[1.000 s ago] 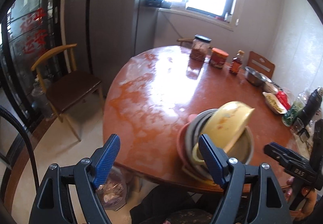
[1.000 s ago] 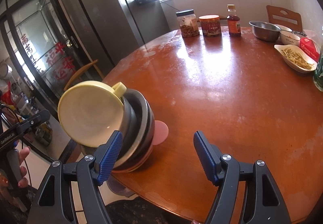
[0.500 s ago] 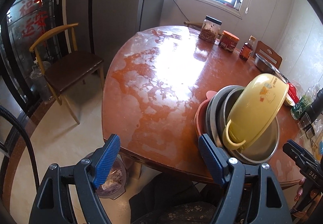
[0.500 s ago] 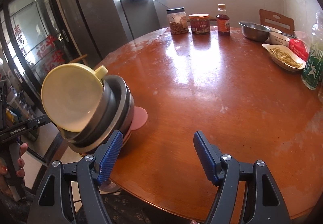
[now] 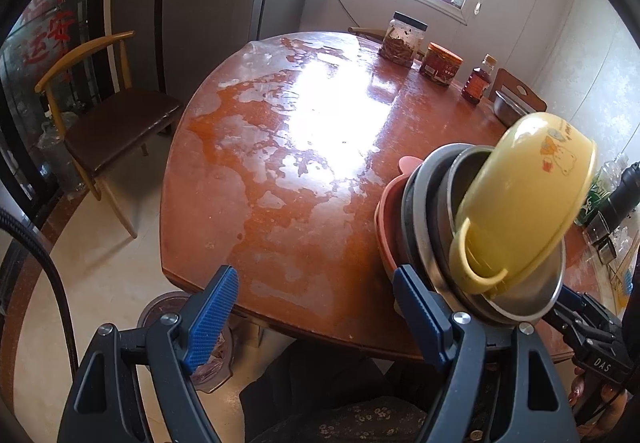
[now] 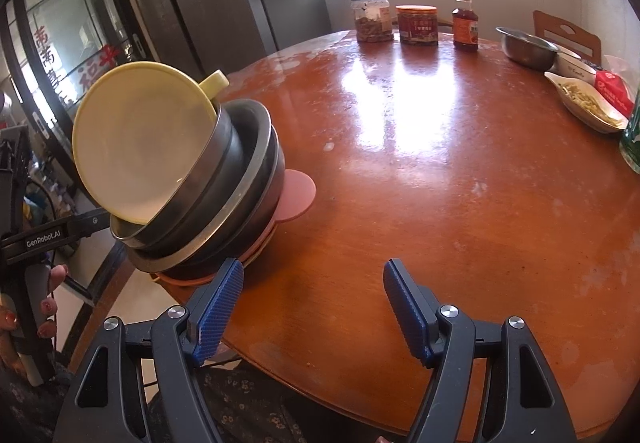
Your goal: Organize plates and bowls
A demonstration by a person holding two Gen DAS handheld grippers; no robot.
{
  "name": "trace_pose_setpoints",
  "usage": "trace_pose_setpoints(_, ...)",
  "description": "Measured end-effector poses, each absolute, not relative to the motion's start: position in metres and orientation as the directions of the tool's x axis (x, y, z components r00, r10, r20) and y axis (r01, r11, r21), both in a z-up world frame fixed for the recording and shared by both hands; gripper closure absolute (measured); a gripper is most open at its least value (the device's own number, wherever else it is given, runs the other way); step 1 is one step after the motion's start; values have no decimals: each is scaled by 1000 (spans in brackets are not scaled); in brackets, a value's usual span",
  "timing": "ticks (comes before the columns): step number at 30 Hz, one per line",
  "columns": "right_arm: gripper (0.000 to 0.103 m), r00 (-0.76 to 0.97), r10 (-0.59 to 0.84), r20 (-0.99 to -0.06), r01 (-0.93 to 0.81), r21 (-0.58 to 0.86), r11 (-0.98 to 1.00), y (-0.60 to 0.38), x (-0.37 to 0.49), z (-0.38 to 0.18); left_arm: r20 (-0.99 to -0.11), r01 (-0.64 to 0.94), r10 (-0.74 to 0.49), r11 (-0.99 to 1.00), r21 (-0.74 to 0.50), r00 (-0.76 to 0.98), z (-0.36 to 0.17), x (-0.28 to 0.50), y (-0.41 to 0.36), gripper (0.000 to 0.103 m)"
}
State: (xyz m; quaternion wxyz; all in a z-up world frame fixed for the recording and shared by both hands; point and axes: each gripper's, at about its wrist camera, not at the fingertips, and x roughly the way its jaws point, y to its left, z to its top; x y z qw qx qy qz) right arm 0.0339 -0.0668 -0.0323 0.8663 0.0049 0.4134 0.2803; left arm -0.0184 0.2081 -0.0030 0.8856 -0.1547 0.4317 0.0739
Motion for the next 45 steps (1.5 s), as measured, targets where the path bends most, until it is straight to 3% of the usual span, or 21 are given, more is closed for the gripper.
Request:
trace_pose_setpoints(14,29,470,539,-699,-505,287,814,-57,44,-39,-784,-186,-82,951,-245,615,-9,10,215,24)
trace_pose_setpoints(22,52,474,574,-667,-551,283,785,-55,41,-36,-780,-122,-89,971,-207,619,-7,25,202,25)
trace_pose_setpoints(29,59,491,577,-653,-542,289,789,-66,46,-36,-791,-61,-108,982,-180,602,-10,43,178,27)
trace_pose_setpoints(45,62,515,563,-646,-535,271,800,-89,48,-35,-800,13,-119,990,-137,588,-10,67,142,30)
